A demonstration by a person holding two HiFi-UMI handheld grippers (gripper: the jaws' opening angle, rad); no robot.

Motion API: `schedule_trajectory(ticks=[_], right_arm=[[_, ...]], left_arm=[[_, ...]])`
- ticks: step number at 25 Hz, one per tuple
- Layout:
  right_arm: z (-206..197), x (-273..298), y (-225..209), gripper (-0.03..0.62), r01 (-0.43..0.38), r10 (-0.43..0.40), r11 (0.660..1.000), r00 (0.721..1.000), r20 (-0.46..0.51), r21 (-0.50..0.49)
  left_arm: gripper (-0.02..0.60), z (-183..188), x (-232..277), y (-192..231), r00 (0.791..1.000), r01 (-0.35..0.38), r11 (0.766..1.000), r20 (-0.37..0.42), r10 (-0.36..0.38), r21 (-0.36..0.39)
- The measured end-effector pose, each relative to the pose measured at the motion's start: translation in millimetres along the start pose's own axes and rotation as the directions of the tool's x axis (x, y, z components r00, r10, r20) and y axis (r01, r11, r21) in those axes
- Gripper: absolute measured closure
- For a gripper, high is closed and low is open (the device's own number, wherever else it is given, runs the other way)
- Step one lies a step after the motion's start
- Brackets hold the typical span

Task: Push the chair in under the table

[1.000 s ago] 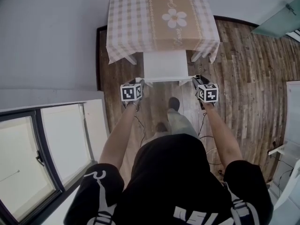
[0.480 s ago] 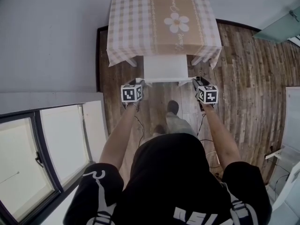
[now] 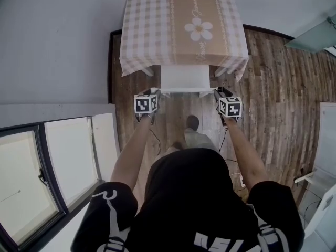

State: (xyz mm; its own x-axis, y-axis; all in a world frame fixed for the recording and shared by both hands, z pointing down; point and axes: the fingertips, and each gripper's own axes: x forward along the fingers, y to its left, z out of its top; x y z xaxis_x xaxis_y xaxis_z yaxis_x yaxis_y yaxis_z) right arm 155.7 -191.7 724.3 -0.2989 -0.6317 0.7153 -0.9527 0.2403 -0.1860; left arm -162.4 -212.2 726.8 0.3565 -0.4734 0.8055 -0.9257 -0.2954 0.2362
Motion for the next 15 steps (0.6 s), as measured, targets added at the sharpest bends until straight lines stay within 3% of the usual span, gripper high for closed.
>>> schedule_trajectory(ticks=[15], right_arm=[[22.7, 20.0, -9.5, 0.422, -0.015, 0.015, 1.0, 1.0, -0.001, -0.014]], left_arm=[[0.394, 26.5, 12.8, 6.5, 0.999, -0.04, 0.999, 0.008, 0.04, -0.013]])
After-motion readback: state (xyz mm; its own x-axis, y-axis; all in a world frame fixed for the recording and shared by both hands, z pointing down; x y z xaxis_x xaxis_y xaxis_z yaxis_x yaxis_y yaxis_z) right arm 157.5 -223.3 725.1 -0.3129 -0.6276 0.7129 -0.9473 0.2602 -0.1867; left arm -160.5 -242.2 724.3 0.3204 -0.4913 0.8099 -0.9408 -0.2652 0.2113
